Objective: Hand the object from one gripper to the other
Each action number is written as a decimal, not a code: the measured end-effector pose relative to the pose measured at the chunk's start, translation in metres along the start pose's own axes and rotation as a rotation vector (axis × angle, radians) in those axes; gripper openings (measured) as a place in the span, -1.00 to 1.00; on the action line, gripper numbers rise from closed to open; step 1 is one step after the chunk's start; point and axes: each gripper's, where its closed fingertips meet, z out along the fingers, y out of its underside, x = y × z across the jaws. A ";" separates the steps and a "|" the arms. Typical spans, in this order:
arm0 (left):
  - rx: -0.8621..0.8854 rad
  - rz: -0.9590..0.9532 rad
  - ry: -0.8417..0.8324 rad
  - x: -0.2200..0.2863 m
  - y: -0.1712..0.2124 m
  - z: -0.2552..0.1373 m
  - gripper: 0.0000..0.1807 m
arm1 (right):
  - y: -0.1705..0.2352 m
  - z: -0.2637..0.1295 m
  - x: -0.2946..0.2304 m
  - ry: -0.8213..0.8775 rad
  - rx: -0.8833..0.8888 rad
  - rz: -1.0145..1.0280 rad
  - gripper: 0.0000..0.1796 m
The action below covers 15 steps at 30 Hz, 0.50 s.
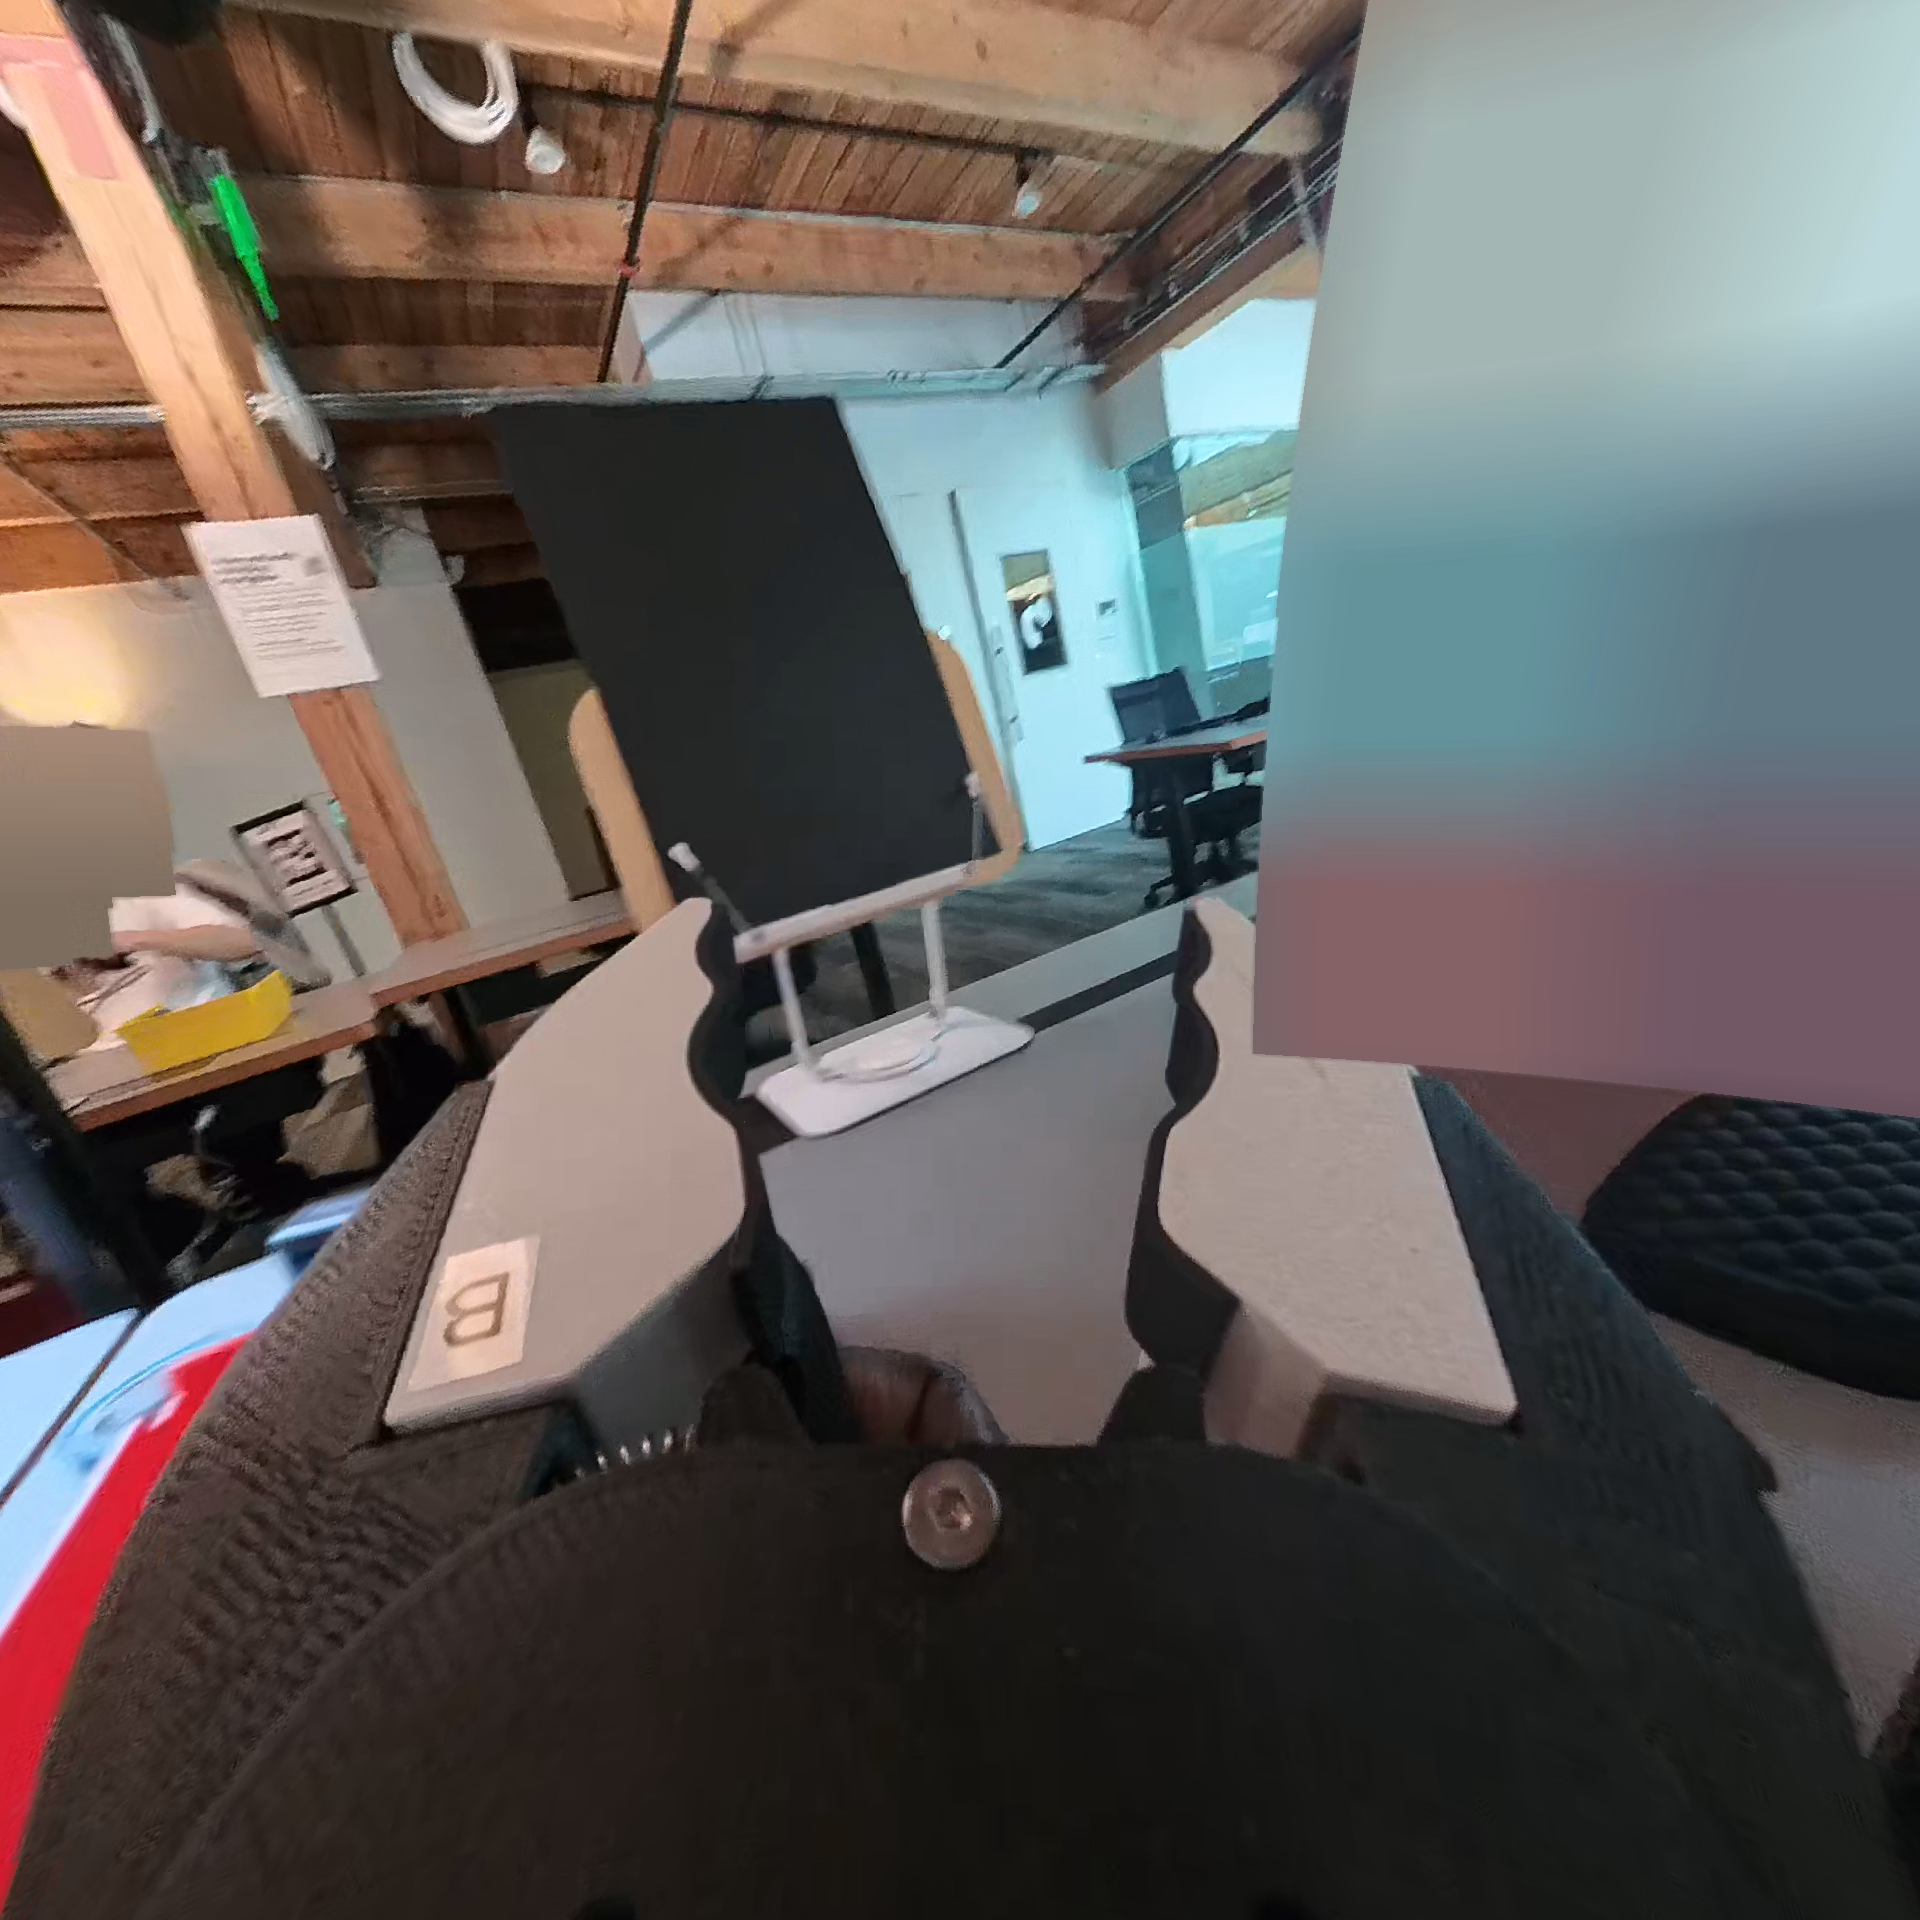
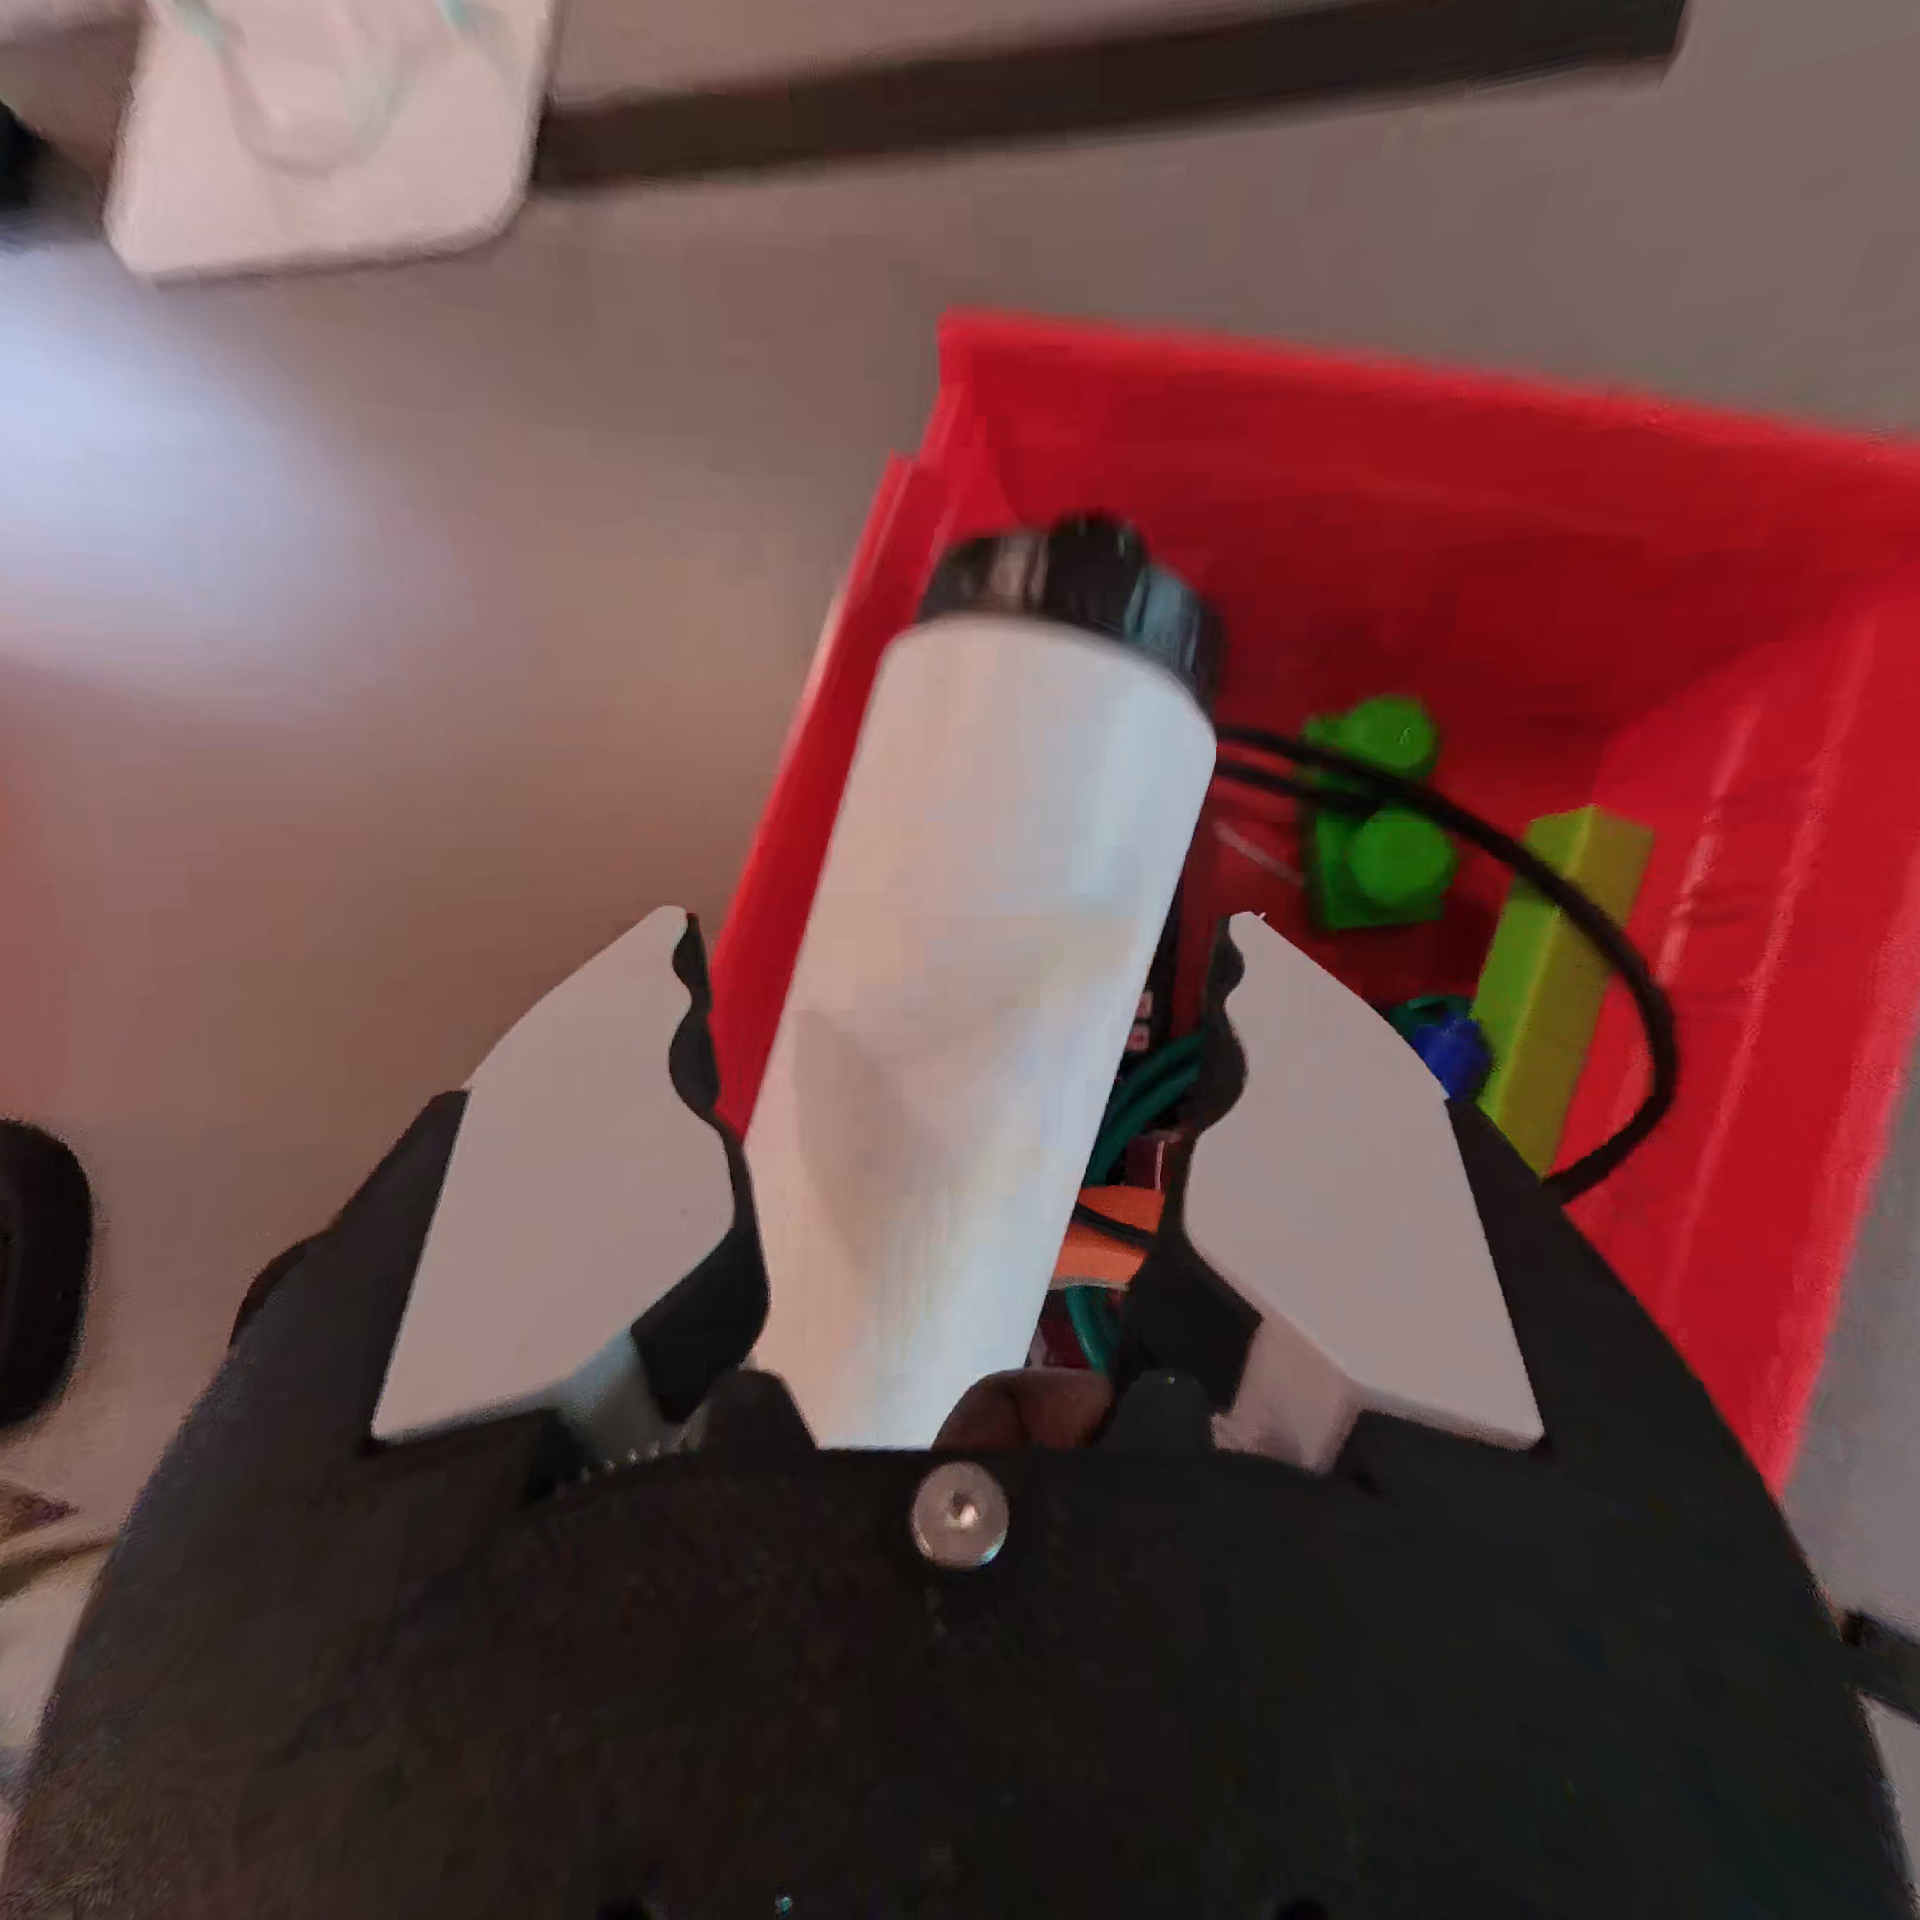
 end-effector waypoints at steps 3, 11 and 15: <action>-0.157 0.011 -0.151 -0.039 0.009 -0.017 -0.10 | -0.033 -0.043 -0.027 -0.059 0.288 -0.049 0.06; -0.635 -0.100 -0.094 -0.091 0.061 -0.062 -0.16 | -0.010 -0.162 -0.164 -0.583 0.829 -0.177 -0.06; -0.969 -0.175 0.061 -0.086 0.124 -0.064 -0.29 | 0.018 -0.182 -0.203 -0.683 0.884 -0.269 -0.11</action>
